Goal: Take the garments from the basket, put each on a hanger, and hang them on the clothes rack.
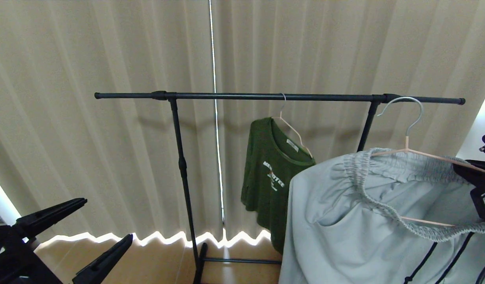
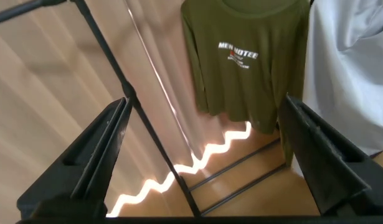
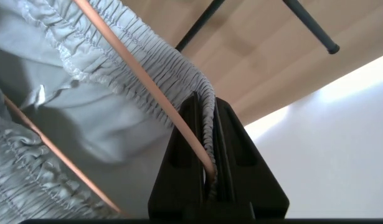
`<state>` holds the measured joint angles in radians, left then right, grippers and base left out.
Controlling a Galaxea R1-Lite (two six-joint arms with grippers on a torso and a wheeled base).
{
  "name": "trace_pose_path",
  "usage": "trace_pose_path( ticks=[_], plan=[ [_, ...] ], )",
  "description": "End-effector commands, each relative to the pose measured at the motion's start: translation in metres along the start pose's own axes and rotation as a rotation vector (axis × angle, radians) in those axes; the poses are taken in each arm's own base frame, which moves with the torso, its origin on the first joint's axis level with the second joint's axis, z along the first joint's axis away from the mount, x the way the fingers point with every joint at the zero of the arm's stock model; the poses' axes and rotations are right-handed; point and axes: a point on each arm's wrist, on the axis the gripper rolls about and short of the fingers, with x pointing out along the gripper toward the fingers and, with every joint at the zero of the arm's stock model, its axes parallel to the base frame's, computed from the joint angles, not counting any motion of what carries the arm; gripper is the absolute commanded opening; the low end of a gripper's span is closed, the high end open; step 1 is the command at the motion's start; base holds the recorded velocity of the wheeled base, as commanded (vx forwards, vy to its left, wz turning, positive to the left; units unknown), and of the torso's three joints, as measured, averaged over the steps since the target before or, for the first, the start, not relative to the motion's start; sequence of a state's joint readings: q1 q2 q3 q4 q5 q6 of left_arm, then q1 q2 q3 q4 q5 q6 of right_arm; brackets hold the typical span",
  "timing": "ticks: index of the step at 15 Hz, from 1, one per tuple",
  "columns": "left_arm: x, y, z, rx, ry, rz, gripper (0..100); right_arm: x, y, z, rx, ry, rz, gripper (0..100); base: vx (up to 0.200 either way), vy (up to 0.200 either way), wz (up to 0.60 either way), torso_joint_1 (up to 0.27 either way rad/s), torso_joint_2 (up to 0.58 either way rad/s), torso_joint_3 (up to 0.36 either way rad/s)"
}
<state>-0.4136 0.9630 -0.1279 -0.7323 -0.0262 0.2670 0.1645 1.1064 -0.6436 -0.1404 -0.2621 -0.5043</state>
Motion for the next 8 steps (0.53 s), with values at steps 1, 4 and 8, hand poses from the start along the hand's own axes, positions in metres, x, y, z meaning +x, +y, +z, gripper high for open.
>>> trace_pose_path(
  ticks=[1,4,8],
  plan=[
    [0.0006,0.0020,-0.0015,-0.001,0.011,0.019,100,-0.0011,0.0011,-0.0026,-0.001,0.003,0.003,0,0.000,0.000,0.00,0.000,0.00,0.000],
    [0.0017,0.0030,-0.0021,-0.003,0.020,0.026,100,0.0016,0.0019,-0.0026,-0.003,0.010,0.007,0,0.000,0.000,0.00,0.000,0.00,0.000],
    [0.0017,0.0030,-0.0021,-0.001,0.020,0.026,100,0.0012,0.0005,-0.0004,-0.001,0.003,0.001,0,0.000,0.200,0.00,-0.001,0.00,0.004]
  ],
)
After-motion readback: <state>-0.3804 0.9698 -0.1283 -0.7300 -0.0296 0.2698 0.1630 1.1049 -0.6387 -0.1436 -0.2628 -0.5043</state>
